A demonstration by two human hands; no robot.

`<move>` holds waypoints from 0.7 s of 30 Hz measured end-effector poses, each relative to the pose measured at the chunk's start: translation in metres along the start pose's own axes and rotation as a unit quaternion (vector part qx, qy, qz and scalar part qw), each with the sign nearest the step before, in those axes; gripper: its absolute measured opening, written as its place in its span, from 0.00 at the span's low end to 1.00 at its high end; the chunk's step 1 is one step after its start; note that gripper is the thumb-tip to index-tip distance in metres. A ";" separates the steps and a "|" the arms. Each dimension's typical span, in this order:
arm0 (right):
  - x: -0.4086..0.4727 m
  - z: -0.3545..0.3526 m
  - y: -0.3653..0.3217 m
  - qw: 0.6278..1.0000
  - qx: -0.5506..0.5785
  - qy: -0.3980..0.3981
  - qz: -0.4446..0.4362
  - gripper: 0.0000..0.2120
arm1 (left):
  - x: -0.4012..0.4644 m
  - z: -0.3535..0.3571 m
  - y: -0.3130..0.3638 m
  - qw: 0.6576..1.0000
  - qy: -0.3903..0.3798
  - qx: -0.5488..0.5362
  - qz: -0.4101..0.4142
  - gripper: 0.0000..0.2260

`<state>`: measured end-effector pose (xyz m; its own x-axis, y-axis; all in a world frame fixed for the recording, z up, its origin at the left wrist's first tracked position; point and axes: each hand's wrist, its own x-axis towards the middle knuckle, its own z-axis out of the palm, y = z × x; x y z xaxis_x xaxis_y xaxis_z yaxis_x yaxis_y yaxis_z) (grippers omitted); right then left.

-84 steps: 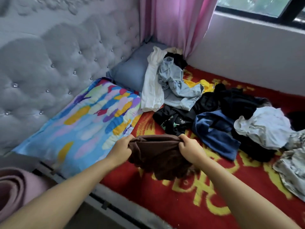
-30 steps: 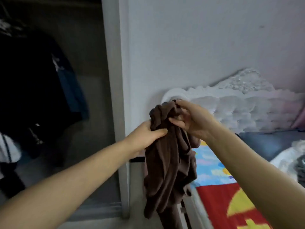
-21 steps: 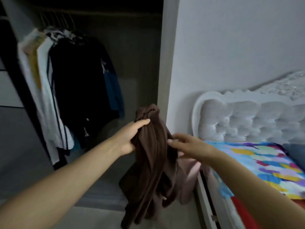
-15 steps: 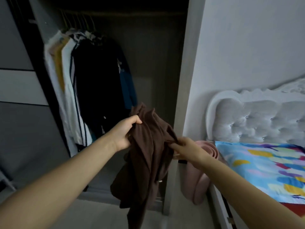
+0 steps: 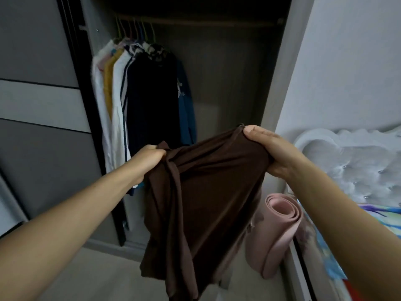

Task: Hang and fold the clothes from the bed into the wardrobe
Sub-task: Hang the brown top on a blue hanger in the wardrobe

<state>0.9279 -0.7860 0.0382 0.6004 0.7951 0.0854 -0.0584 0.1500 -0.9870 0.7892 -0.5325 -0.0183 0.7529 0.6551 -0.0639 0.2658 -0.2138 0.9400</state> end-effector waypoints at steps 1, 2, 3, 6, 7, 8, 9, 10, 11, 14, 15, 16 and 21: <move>0.002 0.002 -0.003 1.000 -0.003 -0.006 -0.001 0.07 | -0.001 0.002 0.001 1.000 0.010 0.014 0.017 0.10; 0.004 0.004 -0.007 1.000 -0.004 -0.008 0.000 0.09 | -0.004 0.005 0.003 0.999 0.017 0.018 0.037 0.11; 0.007 0.007 -0.011 1.000 -0.002 -0.003 0.003 0.11 | -0.007 0.008 0.007 0.998 0.020 0.021 0.059 0.10; 0.014 0.023 -0.023 0.999 0.018 0.041 0.023 0.07 | -0.024 0.013 0.025 0.982 0.005 0.059 0.182 0.03; 0.016 0.029 -0.024 0.998 0.035 0.046 0.028 0.06 | -0.033 0.017 0.033 0.972 -0.026 0.062 0.225 0.05; 0.016 0.036 -0.024 0.997 0.053 0.043 0.031 0.06 | -0.042 0.024 0.040 0.962 -0.066 0.058 0.258 0.10; 0.016 0.042 -0.025 0.996 0.073 0.037 0.032 0.06 | -0.052 0.034 0.046 0.954 -0.112 0.044 0.276 0.16; 0.016 0.048 -0.025 0.994 0.095 0.034 0.031 0.06 | -0.061 0.046 0.049 0.947 -0.157 0.033 0.277 0.21; 0.015 0.052 -0.027 0.992 0.116 0.035 0.029 0.06 | -0.065 0.058 0.049 0.944 -0.189 0.029 0.270 0.26; 0.012 0.058 -0.033 0.986 0.157 0.054 0.018 0.06 | -0.063 0.081 0.037 0.959 -0.159 0.030 0.231 0.22; 0.011 0.058 -0.034 0.984 0.167 0.056 0.010 0.05 | -0.059 0.083 0.033 0.971 -0.129 0.000 0.203 0.17; 0.010 0.056 -0.034 0.984 0.172 0.055 -0.003 0.05 | -0.055 0.084 0.028 0.978 -0.113 -0.050 0.167 0.12; 0.006 0.022 -0.024 0.993 0.027 0.040 -0.103 0.02 | -0.045 0.080 0.031 0.938 -0.155 -0.293 0.104 0.12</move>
<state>0.9155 -0.7715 0.0657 0.6659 0.6948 0.2717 0.0318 0.3374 -0.9408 0.8116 -0.6267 -0.0132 0.9150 0.3811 0.1326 -0.2145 0.1812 0.9598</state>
